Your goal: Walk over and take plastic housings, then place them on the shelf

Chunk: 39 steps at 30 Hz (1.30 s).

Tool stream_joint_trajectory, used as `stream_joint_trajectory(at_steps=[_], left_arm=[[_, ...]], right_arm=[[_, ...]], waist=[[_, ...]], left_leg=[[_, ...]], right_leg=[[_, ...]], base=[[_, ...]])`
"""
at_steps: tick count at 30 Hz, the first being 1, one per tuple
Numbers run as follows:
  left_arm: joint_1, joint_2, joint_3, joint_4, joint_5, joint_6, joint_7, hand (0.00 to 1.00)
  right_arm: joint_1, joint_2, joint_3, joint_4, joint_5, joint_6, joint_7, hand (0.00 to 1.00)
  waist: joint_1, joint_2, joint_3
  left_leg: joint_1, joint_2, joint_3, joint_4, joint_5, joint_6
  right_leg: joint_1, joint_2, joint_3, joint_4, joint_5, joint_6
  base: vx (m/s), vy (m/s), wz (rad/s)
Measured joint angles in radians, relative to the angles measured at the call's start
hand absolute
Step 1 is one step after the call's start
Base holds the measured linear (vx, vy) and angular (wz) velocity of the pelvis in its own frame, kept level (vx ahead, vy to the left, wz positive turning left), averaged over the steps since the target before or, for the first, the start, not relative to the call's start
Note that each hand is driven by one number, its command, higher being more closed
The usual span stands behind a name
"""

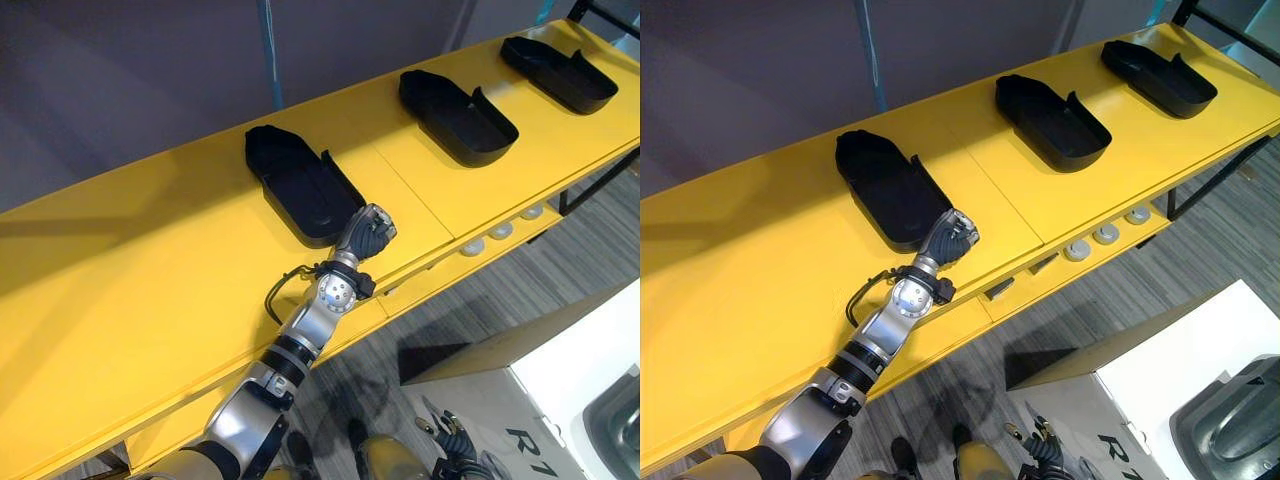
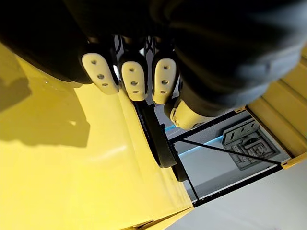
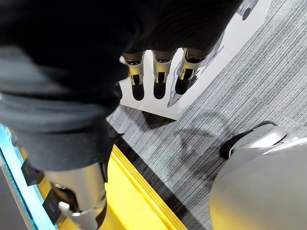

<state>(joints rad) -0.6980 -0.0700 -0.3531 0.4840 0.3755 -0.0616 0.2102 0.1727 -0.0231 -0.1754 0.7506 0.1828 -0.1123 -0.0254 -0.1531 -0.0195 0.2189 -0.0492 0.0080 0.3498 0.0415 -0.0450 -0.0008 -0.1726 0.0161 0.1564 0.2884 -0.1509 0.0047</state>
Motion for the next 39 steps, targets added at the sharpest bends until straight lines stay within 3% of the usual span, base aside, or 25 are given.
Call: stream_joint_trajectory(at_steps=[6, 11, 14, 19, 21, 25, 28, 30, 36, 37, 39], left_arm=[[0.118, 0.001, -0.096, -0.358, -0.069, -0.022, 0.006, 1.0], [0.223, 0.015, -0.041, -0.738, -0.138, -0.109, 0.035, 1.0], [0.323, 0.058, 0.071, -0.895, -0.149, -0.157, 0.082, 1.0], [0.561, 0.063, 0.35, -1.024, -0.182, -0.172, 0.162, 1.0], [0.692, 0.048, 0.485, -1.048, -0.243, -0.195, 0.198, 1.0], [0.872, 0.032, 0.645, -1.035, -0.314, -0.2, 0.229, 1.0], [0.96, 0.011, 0.722, -0.879, -0.386, -0.196, 0.228, 1.0], [0.996, 0.009, 0.731, -0.732, -0.434, -0.169, 0.211, 1.0], [1.048, 0.006, 0.728, -0.262, -0.449, -0.044, 0.043, 1.0], [1.047, 0.006, 0.728, -0.214, -0.447, -0.036, 0.028, 0.0], [1.044, 0.007, 0.712, -0.031, -0.406, -0.011, -0.001, 0.0]], right_arm=[[0.011, 0.003, 0.001, -0.028, 0.004, 0.0, -0.004, 0.0], [0.023, 0.0, 0.0, -0.027, 0.005, 0.0, -0.004, 0.0], [0.029, -0.004, -0.001, -0.02, 0.004, 0.0, -0.004, 0.0], [0.037, -0.028, -0.006, 0.016, 0.003, 0.0, 0.002, 0.0], [0.037, -0.037, -0.005, 0.045, -0.001, 0.0, 0.006, 0.0], [0.039, -0.042, 0.001, 0.078, -0.01, 0.001, 0.006, 0.0], [0.032, -0.046, 0.056, 0.087, -0.013, 0.001, 0.007, 0.0], [0.03, -0.039, 0.099, 0.085, -0.022, 0.002, 0.009, 0.0], [0.032, -0.018, 0.118, 0.085, -0.033, 0.013, 0.009, 0.0], [0.033, -0.016, 0.118, 0.084, -0.033, 0.013, 0.009, 0.0], [0.037, -0.012, 0.118, 0.084, -0.034, 0.013, 0.009, 0.0]], waist=[[0.007, 0.008, 0.006], [0.035, 0.017, 0.006], [0.048, 0.023, 0.003], [0.081, 0.055, -0.033], [0.096, 0.06, -0.057], [0.13, 0.054, -0.094], [0.159, 0.055, -0.116], [0.169, 0.048, -0.128], [0.168, 0.017, -0.151], [0.167, 0.013, -0.153], [0.164, 0.009, -0.157]], left_leg=[[0.005, 0.0, -0.018, 0.006, 0.0, 0.0], [0.043, 0.001, -0.036, 0.002, -0.002, -0.002], [0.067, 0.001, -0.057, -0.005, -0.002, -0.002], [0.073, -0.005, -0.104, -0.003, 0.006, 0.006], [0.076, -0.009, -0.138, -0.005, 0.01, 0.007], [0.078, -0.016, -0.179, -0.007, 0.013, 0.009], [0.09, -0.021, -0.193, -0.019, 0.012, 0.005], [0.089, -0.022, -0.191, -0.018, 0.008, 0.011], [0.089, -0.021, -0.176, -0.017, 0.015, 0.015], [0.089, -0.021, -0.177, -0.018, 0.017, 0.017], [0.096, -0.021, -0.176, -0.019, 0.017, 0.017]], right_leg=[[0.017, -0.003, -0.017, -0.004, 0.0, 0.0], [0.069, -0.005, -0.038, -0.023, -0.001, -0.001], [0.102, -0.007, -0.061, -0.036, -0.001, -0.002], [0.135, -0.015, -0.111, -0.053, -0.002, -0.002], [0.157, -0.022, -0.144, -0.065, -0.003, -0.003], [0.179, -0.03, -0.188, -0.077, -0.007, -0.004], [0.204, -0.038, -0.209, -0.092, -0.007, -0.005], [0.209, -0.04, -0.221, -0.094, -0.008, -0.005], [0.218, -0.049, -0.23, -0.101, -0.009, -0.003], [0.219, -0.048, -0.23, -0.103, -0.009, -0.003], [0.224, -0.048, -0.23, -0.107, -0.01, -0.001]], base=[[0.01, -0.002, 0.08], [-0.02, 0.001, 0.1], [-0.03, -0.004, 0.2], [0.01, 0.005, 0.28], [0.03, 0.006, 0.42], [0.01, 0.005, 0.35], [-0.02, 0.015, 0.24], [-0.05, 0.014, 0.11], [-0.01, 0.012, 0.07], [0.0, 0.0, 0.0], [0.0, 0.0, 0.0]])
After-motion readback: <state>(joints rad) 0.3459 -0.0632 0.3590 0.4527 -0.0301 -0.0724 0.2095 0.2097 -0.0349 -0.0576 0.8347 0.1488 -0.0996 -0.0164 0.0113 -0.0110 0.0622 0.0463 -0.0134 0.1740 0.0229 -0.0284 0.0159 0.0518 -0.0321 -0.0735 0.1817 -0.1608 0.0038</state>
